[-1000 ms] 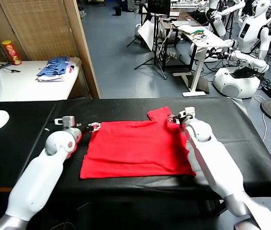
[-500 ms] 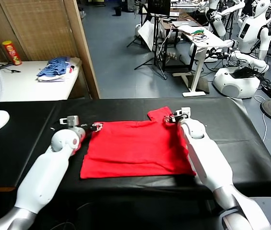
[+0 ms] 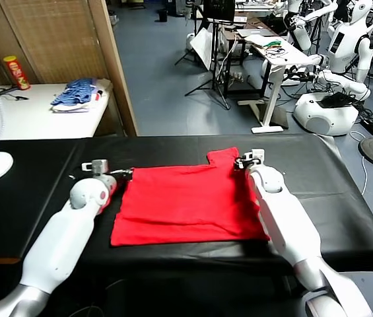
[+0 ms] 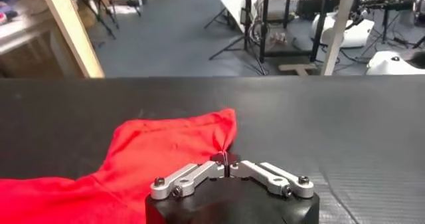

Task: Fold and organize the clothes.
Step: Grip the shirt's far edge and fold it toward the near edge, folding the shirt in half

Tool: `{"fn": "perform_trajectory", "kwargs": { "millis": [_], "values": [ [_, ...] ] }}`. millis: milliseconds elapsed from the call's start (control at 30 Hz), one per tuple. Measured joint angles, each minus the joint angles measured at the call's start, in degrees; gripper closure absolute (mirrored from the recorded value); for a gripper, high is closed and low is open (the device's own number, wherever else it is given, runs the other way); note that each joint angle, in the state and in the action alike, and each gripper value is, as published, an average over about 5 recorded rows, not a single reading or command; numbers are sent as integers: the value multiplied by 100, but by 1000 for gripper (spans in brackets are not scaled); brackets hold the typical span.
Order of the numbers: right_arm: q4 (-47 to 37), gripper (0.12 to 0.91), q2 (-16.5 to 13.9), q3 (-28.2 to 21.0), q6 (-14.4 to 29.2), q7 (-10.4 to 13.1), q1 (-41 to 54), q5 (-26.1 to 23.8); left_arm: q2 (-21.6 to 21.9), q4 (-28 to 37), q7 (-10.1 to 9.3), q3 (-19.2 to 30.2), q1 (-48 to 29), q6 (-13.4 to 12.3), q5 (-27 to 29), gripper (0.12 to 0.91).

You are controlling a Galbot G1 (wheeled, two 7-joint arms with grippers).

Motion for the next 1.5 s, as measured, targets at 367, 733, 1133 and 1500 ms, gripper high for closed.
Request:
{"fn": "perform_trajectory", "kwargs": {
  "millis": [367, 733, 1133, 1500],
  "values": [
    [2129, 903, -843, 350, -325, 326, -1340, 467, 577, -1760, -173, -402, 1093, 47, -28, 903],
    [3289, 903, -1274, 658, -987, 534, -2318, 478, 926, -2941, -302, -823, 2440, -23, 541, 903],
    [3713, 903, -1349, 814, -1000, 523, -3172, 213, 959, -3618, -260, -1005, 3348, 85, 1143, 903],
    [3961, 700, -1367, 1011, -1000, 258, -3544, 72, 849, -3793, -242, -1071, 3855, 269, 1397, 897]
  ]
}}
